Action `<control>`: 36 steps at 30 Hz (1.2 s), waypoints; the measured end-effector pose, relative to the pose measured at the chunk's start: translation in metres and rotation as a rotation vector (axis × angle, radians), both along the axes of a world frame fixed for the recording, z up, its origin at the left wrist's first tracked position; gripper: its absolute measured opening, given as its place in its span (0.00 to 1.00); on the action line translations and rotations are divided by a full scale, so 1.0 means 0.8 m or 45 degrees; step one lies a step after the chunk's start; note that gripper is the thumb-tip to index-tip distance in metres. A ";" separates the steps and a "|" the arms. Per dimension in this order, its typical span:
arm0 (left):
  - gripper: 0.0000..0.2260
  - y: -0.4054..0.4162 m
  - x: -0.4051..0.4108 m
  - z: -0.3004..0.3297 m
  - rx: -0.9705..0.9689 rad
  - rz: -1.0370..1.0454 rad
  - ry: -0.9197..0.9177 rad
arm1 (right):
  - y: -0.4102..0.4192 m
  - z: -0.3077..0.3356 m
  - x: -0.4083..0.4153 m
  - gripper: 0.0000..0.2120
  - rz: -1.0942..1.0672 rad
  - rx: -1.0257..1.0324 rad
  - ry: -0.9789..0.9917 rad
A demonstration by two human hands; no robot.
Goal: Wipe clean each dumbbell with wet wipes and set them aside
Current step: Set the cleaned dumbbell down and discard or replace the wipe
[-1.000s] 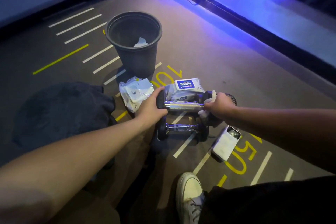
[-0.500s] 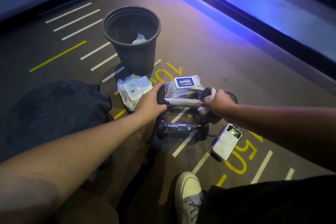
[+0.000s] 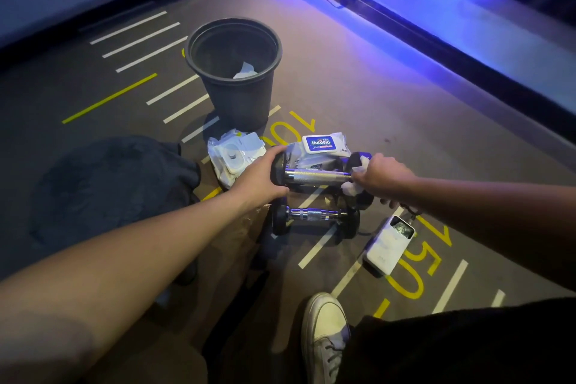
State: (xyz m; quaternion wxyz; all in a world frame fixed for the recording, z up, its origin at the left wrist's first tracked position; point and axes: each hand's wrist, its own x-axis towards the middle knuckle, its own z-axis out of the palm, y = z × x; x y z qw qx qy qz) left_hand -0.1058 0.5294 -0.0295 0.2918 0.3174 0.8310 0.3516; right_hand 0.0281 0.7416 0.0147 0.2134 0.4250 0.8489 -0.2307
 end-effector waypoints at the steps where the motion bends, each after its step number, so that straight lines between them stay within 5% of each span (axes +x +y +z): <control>1: 0.39 0.000 0.000 0.001 -0.007 0.001 0.008 | 0.001 0.000 -0.001 0.19 0.051 0.080 -0.019; 7: 0.41 -0.001 0.000 0.005 -0.064 -0.011 0.027 | 0.005 0.011 0.000 0.20 0.387 0.518 0.012; 16: 0.38 -0.028 -0.008 0.036 -0.067 0.025 0.163 | -0.001 0.027 -0.017 0.21 0.600 0.700 0.157; 36: 0.39 -0.163 -0.022 0.134 0.043 0.155 0.300 | -0.149 0.089 -0.105 0.19 0.739 0.435 0.627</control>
